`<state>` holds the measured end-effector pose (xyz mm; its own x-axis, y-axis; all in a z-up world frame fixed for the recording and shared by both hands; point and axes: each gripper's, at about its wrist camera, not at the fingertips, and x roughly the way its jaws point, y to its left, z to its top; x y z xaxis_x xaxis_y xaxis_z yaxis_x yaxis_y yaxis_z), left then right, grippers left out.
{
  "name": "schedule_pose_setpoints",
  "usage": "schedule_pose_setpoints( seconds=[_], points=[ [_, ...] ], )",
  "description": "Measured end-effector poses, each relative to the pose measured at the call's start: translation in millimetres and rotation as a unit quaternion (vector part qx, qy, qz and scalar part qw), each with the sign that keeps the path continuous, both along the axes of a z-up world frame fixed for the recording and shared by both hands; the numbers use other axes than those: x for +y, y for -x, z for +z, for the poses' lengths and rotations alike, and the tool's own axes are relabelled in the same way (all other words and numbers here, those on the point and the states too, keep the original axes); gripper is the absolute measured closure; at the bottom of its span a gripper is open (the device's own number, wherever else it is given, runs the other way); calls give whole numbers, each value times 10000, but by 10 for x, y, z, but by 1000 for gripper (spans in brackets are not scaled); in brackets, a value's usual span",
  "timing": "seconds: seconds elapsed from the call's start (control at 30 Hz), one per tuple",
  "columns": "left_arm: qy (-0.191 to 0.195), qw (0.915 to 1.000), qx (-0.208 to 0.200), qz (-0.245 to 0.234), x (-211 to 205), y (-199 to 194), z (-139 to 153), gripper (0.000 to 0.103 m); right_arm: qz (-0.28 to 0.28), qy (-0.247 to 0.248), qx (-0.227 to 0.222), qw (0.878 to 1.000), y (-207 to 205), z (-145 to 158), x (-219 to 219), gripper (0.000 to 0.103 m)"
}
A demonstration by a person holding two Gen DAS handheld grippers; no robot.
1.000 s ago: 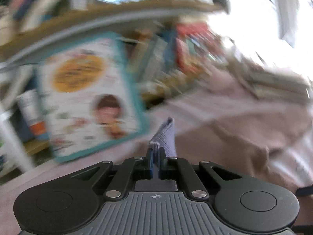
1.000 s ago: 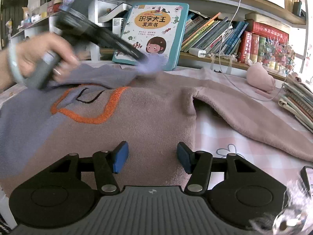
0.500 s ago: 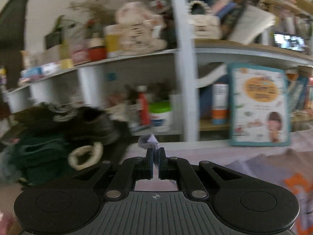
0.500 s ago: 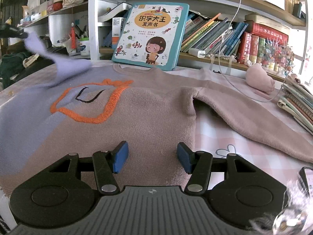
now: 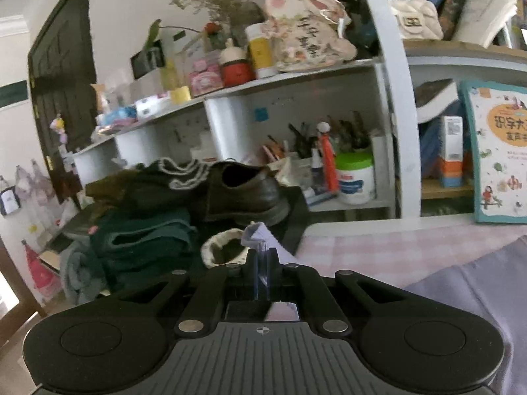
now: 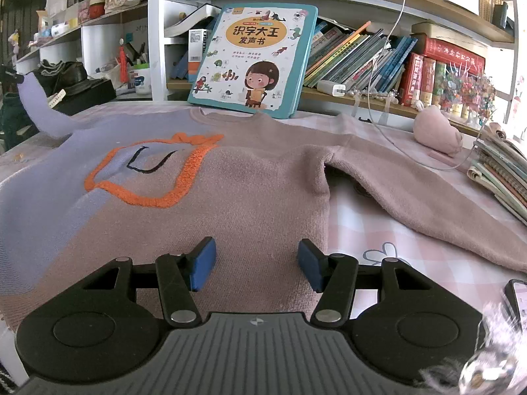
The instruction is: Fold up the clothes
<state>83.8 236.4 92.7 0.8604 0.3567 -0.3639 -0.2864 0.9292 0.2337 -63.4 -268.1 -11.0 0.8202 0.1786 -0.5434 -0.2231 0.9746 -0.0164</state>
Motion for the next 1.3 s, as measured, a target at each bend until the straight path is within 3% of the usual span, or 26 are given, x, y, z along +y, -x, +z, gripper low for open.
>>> schedule_pose_setpoints(
  seconds=[0.27, 0.37, 0.43, 0.57, 0.63, 0.7, 0.77, 0.8, 0.83, 0.9, 1.07, 1.17, 1.2, 1.23, 1.3],
  points=[
    [35, 9999, 131, 65, 114, 76, -63, 98, 8, 2, -3, 10000, -4, -5, -10, 49],
    [20, 9993, 338, 161, 147, 53, -136, 90, 18, -5, -3, 10000, -12, -3, -27, 49],
    [39, 9990, 348, 290, 162, 97, -147, 74, 20, -6, -2, 10000, -11, -4, -28, 49],
    [585, 9978, 166, -246, 56, 426, -129, 72, 2, -5, 1, 10000, -11, -6, -26, 49],
    [966, 9921, 297, -745, -96, 610, -204, 72, -32, -11, 13, 10000, -13, -3, -23, 49],
    [1460, 9801, 516, -1242, -282, 784, -335, 68, -61, 6, 70, 10000, -24, 18, -19, 49],
    [1829, 9660, 770, -1659, -476, 915, -477, 53, -82, 31, 153, 9998, -40, 53, -20, 50],
    [1931, 9601, 882, -1819, -569, 963, -540, 38, -155, 80, 152, 9997, -39, 73, -35, 50],
    [1916, 9577, 974, -1912, -659, 987, -593, 31, -235, 133, 147, 9995, -37, 93, -51, 50],
    [1885, 9524, 1157, -2096, -837, 1033, -698, 29, -424, 233, 143, 9987, -30, 129, -103, 50],
    [1887, 9422, 1551, -2295, -1118, 1063, -934, 31, -780, -252, 456, 9956, -31, 113, -369, 54],
    [2009, 9388, 1584, -2307, -1099, 1048, -971, 56, -654, -410, 556, 9955, -12, 106, -381, 73],
    [2042, 9382, 1574, -2310, -1091, 1045, -974, 69, -583, -446, 576, 9956, -4, 109, -371, 83],
    [2075, 9376, 1564, -2312, -1082, 1043, -978, 81, -531, -440, 587, 9959, 4, 114, -337, 87],
    [2140, 9363, 1545, -2318, -1066, 1037, -984, 91, -356, -336, 585, 9971, 20, 127, -261, 93]
  ],
)
